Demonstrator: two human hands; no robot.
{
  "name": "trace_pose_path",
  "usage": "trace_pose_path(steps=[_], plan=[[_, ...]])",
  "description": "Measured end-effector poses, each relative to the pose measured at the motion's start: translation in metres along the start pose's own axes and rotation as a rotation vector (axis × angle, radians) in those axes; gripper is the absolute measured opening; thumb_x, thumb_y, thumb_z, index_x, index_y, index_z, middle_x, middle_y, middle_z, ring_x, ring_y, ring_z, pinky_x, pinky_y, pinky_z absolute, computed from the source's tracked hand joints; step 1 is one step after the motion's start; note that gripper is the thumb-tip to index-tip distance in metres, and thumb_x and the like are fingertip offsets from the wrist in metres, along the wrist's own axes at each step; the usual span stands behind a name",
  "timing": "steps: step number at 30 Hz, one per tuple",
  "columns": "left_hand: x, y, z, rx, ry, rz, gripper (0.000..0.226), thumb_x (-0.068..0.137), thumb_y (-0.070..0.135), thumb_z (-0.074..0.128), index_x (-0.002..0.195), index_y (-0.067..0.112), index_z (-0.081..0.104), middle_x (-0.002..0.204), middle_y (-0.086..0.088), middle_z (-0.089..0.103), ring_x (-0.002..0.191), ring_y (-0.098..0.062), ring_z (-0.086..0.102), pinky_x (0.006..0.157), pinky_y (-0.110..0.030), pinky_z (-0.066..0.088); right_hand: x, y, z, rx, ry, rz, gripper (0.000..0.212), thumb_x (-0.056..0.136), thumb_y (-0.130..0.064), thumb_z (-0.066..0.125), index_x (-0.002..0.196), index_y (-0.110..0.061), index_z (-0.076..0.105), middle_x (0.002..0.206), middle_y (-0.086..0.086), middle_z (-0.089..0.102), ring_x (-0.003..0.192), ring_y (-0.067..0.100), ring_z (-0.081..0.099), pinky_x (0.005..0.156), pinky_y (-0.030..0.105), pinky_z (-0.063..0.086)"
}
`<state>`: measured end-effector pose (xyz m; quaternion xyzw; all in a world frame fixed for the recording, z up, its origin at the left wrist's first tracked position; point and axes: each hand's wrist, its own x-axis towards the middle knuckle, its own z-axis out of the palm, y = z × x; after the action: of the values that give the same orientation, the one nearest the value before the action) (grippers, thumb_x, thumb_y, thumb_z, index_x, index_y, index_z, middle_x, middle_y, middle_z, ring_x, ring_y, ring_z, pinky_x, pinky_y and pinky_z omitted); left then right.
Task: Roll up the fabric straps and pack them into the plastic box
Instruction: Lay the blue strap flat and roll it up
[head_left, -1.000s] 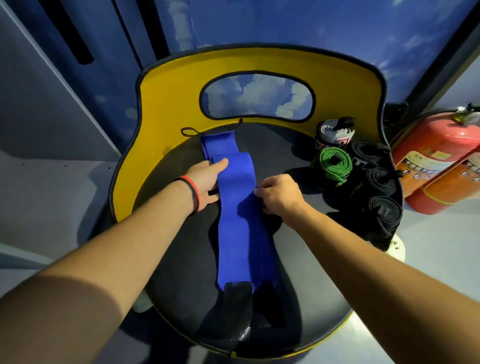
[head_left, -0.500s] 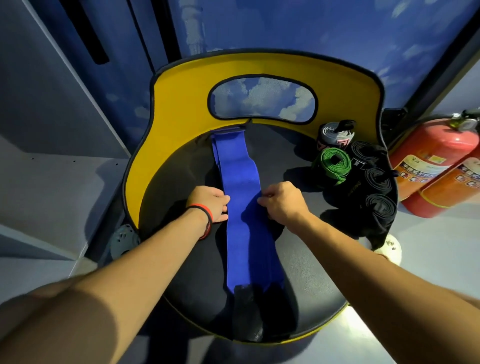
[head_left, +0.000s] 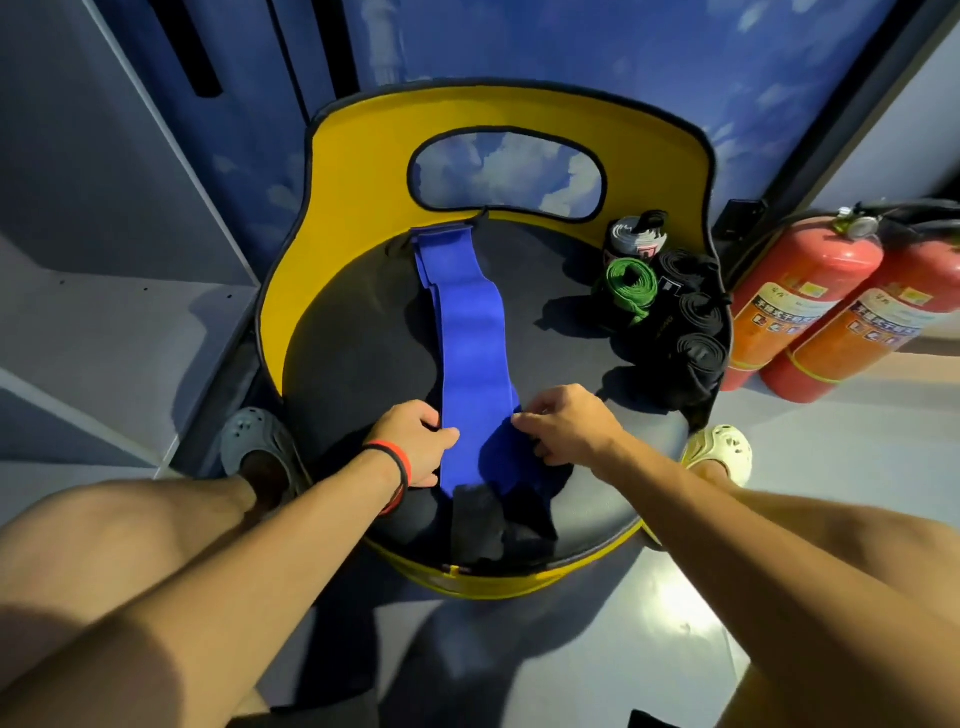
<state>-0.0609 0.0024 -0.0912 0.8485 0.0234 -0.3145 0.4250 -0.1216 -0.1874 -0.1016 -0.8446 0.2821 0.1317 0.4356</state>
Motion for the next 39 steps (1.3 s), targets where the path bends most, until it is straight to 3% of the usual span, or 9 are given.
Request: trace_pose_path(steps=[7,11,15,20,23,27,31,36,39], plan=[[-0.02,-0.008,-0.007,-0.349,-0.096,-0.139,0.014,0.094,-0.004,0.064,0.084,0.006,0.064,0.083,-0.012,0.064,0.074,-0.017,0.062,0.064,-0.028,0.055,-0.03,0.022,0.002,0.226,-0.051,0.018,0.013,0.082,0.002,0.075,0.086,-0.011,0.077,0.077,0.011,0.068,0.072,0.023,0.064,0.082,0.046,0.062],[-0.021,-0.009,-0.004,-0.436,-0.061,-0.155,0.015,0.093,-0.004,0.065,0.084,0.008,0.064,0.085,-0.011,0.068,0.078,-0.017,0.065,0.074,-0.032,0.058,-0.032,0.024,0.005,0.352,-0.041,0.076,0.008,0.094,-0.003,0.069,0.099,-0.002,0.075,0.089,0.017,0.073,0.076,0.024,0.07,0.072,0.032,0.064],[-0.026,-0.008,0.01,-0.496,-0.063,-0.143,0.023,0.095,-0.008,0.059,0.078,0.007,0.062,0.076,-0.009,0.067,0.069,-0.015,0.065,0.048,-0.021,0.054,-0.031,0.026,0.006,0.401,-0.056,0.072,0.014,0.099,-0.009,0.063,0.103,-0.001,0.074,0.098,0.018,0.075,0.084,0.025,0.072,0.074,0.03,0.063],[-0.016,-0.007,0.007,-0.697,-0.1,-0.243,0.009,0.097,-0.004,0.057,0.095,0.001,0.064,0.076,-0.008,0.071,0.067,-0.016,0.069,0.05,-0.023,0.057,-0.034,0.036,0.002,0.452,-0.169,-0.015,0.017,0.086,0.002,0.076,0.101,-0.004,0.071,0.093,0.013,0.074,0.086,0.023,0.071,0.075,0.029,0.062],[-0.01,-0.01,0.0,-0.725,-0.14,-0.276,0.007,0.098,0.001,0.058,0.103,-0.001,0.063,0.088,-0.01,0.071,0.073,-0.018,0.068,0.054,-0.024,0.059,-0.038,0.041,0.008,0.311,-0.165,-0.125,0.03,0.077,-0.009,0.087,0.099,-0.015,0.067,0.089,0.005,0.065,0.078,0.016,0.063,0.074,0.028,0.054],[-0.012,-0.008,0.002,-0.667,-0.114,-0.25,0.01,0.098,-0.003,0.056,0.097,0.001,0.065,0.082,-0.01,0.073,0.076,-0.02,0.07,0.058,-0.027,0.057,-0.042,0.044,0.01,-0.037,-0.229,-0.237,0.054,0.075,-0.037,0.088,0.123,-0.023,0.066,0.114,0.006,0.055,0.101,0.022,0.06,0.084,0.027,0.053],[-0.012,-0.007,0.005,-0.632,-0.115,-0.248,0.013,0.099,-0.003,0.055,0.107,-0.001,0.065,0.094,-0.013,0.072,0.083,-0.023,0.07,0.066,-0.03,0.055,-0.049,0.049,0.017,-0.279,-0.161,-0.347,0.072,0.069,-0.029,0.09,0.134,-0.028,0.059,0.123,0.002,0.042,0.117,0.022,0.043,0.096,0.03,0.05],[-0.01,-0.001,-0.01,-0.72,-0.147,-0.381,0.014,0.101,-0.001,0.051,0.101,-0.011,0.061,0.091,-0.026,0.073,0.096,-0.044,0.068,0.075,-0.048,0.062,-0.065,0.056,0.034,-0.581,-0.003,-0.457,0.086,0.065,-0.039,0.088,0.137,-0.029,0.042,0.131,0.003,0.037,0.109,0.028,0.044,0.084,0.037,0.049],[-0.011,0.002,-0.01,-0.608,-0.155,-0.347,0.011,0.101,0.001,0.053,0.105,-0.005,0.062,0.085,-0.017,0.074,0.084,-0.029,0.07,0.062,-0.037,0.062,-0.063,0.061,0.034,-0.499,-0.011,-0.455,0.087,0.065,-0.037,0.09,0.139,-0.03,0.045,0.131,0.002,0.038,0.11,0.025,0.044,0.088,0.033,0.049]])
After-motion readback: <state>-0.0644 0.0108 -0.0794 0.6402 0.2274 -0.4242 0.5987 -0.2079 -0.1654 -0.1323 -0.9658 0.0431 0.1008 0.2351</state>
